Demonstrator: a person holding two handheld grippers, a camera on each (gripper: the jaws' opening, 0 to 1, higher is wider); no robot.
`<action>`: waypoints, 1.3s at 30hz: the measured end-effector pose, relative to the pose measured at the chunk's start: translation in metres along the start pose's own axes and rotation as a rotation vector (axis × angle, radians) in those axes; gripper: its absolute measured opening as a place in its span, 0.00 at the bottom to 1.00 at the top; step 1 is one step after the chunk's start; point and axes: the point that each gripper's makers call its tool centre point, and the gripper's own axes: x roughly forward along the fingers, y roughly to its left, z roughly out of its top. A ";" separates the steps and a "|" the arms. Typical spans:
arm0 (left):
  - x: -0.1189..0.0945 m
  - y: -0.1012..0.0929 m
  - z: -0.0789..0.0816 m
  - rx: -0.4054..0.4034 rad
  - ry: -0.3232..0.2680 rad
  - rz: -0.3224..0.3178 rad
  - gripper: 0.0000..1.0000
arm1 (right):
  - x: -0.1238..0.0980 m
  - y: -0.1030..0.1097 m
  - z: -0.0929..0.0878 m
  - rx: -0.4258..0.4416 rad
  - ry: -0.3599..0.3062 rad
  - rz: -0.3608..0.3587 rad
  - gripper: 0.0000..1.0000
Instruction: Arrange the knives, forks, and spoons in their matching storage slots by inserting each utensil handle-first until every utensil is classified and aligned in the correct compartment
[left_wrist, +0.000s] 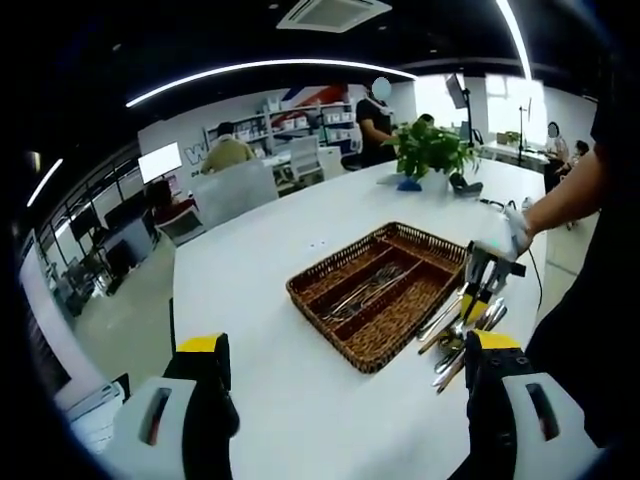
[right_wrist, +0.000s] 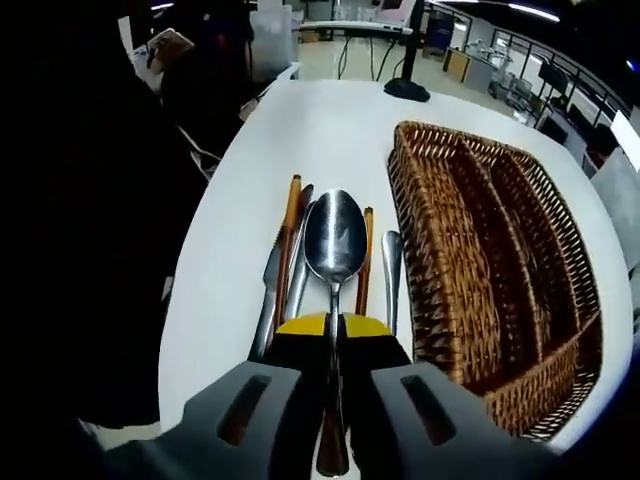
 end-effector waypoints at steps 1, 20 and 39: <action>0.000 0.000 0.000 0.000 -0.001 0.000 1.00 | -0.002 -0.001 0.001 0.005 0.001 0.001 0.00; 0.001 -0.006 0.000 -0.002 -0.013 -0.015 1.00 | -0.064 -0.017 0.029 0.008 0.042 -0.049 0.00; 0.012 -0.024 0.011 0.019 -0.017 -0.057 1.00 | -0.138 -0.024 0.072 -0.022 0.071 -0.114 0.00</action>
